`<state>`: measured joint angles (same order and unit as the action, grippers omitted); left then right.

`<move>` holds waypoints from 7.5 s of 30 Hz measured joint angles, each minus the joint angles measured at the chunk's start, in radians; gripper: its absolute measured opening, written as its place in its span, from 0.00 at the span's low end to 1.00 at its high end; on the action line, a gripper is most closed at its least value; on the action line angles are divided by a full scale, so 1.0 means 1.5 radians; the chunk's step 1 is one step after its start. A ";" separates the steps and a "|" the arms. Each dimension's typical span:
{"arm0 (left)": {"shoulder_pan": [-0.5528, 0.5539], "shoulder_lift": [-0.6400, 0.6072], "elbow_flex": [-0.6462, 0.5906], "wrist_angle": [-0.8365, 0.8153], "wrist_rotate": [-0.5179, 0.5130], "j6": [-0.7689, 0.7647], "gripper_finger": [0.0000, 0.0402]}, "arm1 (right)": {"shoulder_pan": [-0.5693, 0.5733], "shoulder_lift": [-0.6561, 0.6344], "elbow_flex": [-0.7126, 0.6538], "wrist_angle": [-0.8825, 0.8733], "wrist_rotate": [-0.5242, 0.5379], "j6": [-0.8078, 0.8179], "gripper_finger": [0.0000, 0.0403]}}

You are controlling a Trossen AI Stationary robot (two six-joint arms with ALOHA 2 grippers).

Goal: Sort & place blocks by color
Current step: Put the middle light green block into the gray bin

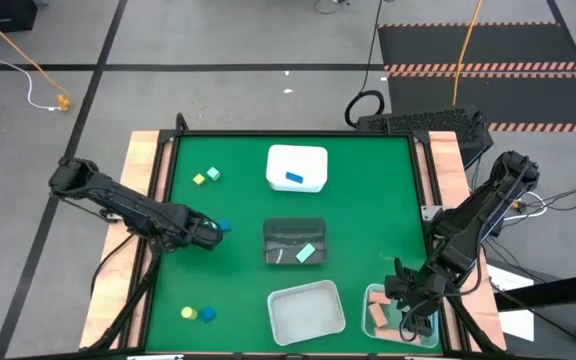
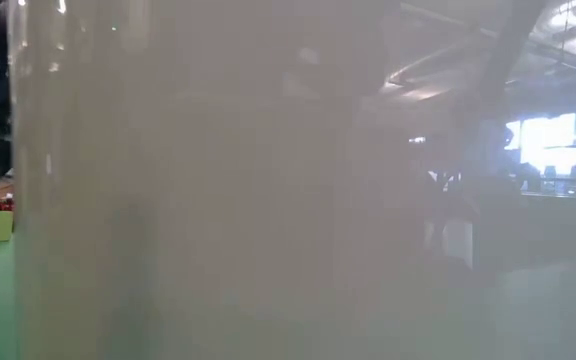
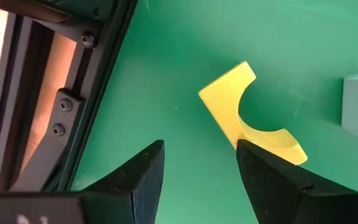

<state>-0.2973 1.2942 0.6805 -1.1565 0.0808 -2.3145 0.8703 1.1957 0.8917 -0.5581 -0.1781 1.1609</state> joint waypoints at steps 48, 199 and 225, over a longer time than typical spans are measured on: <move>-0.004 -0.024 -0.116 0.154 -0.077 -0.082 0.49 | -0.013 -0.005 0.000 0.001 0.072 -0.057 0.64; 0.279 0.130 0.121 1.015 0.022 0.729 0.69 | -0.296 -0.003 0.001 0.439 0.134 -0.274 0.20; -0.117 0.056 0.121 0.738 -0.023 0.732 0.69 | -0.153 0.329 0.001 0.794 0.308 0.072 0.20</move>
<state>-0.4725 1.3780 0.8616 -0.0491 0.0468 -1.2172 0.6408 1.6889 0.8925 0.6325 0.2833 1.2691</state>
